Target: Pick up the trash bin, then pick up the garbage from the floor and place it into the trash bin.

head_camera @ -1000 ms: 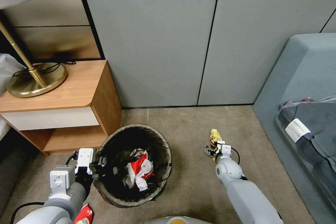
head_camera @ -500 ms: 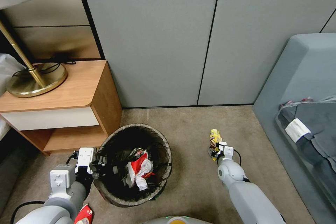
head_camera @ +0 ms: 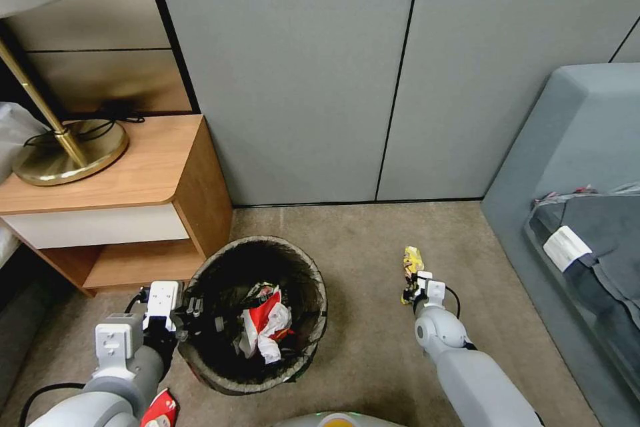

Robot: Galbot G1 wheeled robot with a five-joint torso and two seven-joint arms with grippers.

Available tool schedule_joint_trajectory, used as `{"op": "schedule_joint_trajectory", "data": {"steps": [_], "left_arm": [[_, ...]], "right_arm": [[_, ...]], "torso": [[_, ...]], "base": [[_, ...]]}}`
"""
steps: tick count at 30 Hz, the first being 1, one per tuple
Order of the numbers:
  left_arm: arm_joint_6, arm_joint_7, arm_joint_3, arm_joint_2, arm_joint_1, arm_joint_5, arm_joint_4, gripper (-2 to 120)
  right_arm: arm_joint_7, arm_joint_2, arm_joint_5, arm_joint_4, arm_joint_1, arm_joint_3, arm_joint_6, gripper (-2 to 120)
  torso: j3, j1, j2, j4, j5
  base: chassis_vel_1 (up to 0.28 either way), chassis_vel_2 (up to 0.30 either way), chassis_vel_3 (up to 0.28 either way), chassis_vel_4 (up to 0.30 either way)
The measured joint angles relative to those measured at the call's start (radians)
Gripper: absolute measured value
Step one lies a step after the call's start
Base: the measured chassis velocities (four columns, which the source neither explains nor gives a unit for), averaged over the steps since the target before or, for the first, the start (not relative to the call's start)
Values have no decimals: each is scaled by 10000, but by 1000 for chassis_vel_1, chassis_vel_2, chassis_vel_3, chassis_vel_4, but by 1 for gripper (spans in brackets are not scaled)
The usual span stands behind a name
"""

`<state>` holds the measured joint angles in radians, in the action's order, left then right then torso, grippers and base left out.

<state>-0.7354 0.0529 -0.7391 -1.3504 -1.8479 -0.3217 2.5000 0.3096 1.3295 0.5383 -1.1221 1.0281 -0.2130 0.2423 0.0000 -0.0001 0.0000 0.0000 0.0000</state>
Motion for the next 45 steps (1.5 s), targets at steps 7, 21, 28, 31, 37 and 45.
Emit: {"op": "schedule_joint_trajectory", "data": {"steps": [7,21,28,31,37,45], "left_arm": [[0,-9,2,-1,0,0,0,1],[0,-8,35,-8,22,-8,0,1],[0,-6,54,29,-3,-8,0,1],[0,-1,44,45,-20,-11,0,1],[0,5,39,73,-84,-15,0,1],[0,22,43,93,-136,-15,0,1]], "right_arm": [[95,-46,25,-332,134,-113,-103,0],[-1479,-1502,-1375,-6639,1923,-1996,670,0],[-1645,-3358,-370,-10637,2792,-1408,1578,0],[-1602,-3663,-199,-11356,2775,-965,1737,0],[-1944,-4167,-78,-12380,2123,453,2246,0],[-2413,-4350,375,-12491,440,2929,2707,0]], "torso": [[0,1,0,0,3],[-1,0,0,0,2],[-2,0,1,1,-1],[-2,0,1,1,1],[-1,0,0,-1,1],[0,0,0,0,-1]], "base": [[0,0,0,0],[0,0,0,0],[0,0,0,0],[0,0,0,0],[0,0,0,0],[0,0,0,0]]}}
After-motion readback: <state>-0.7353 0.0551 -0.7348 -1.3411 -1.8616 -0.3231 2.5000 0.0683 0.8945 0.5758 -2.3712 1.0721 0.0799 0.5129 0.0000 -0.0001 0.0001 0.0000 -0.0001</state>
